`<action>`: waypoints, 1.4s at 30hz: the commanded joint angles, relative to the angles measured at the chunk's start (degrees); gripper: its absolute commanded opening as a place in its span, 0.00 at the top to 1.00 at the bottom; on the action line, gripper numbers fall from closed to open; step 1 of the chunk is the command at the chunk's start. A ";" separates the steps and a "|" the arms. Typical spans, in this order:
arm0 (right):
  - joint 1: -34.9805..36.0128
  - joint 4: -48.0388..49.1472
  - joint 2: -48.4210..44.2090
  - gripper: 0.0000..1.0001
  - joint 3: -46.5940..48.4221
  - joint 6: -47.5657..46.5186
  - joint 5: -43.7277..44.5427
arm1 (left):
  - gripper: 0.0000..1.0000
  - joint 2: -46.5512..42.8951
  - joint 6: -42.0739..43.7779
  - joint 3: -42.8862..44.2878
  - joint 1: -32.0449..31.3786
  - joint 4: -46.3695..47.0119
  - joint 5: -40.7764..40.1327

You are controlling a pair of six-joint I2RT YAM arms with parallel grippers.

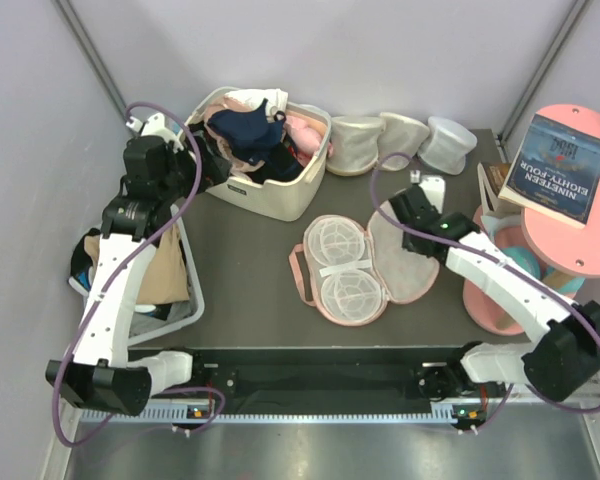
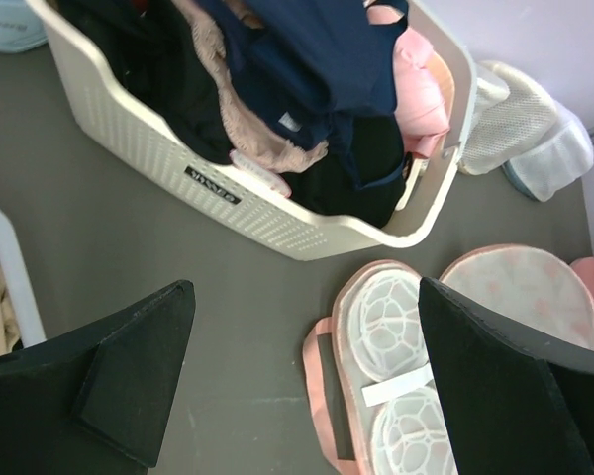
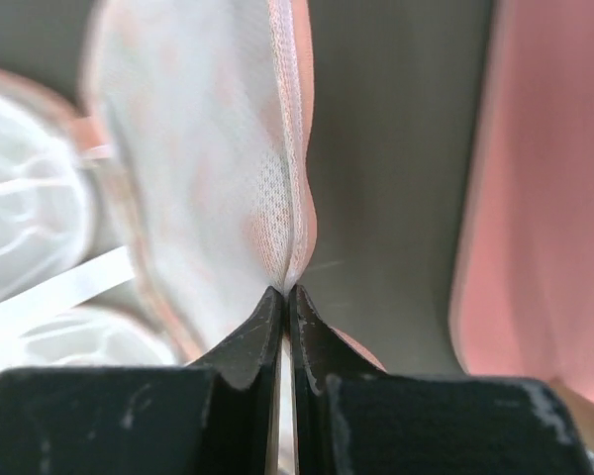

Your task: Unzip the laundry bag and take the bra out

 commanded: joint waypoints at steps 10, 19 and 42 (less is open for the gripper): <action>23.39 11.87 18.35 1.00 8.39 -3.06 -11.25 | 0.01 -8.37 -0.31 -6.28 0.37 -4.60 -3.55; 25.15 20.14 22.84 0.99 8.30 -5.34 -24.88 | 0.01 -11.27 -0.57 -8.57 0.37 -7.06 -5.92; 15.41 21.72 -12.65 0.00 -4.26 -5.86 -8.54 | 0.01 -21.81 -1.19 -16.74 0.37 -9.44 -11.45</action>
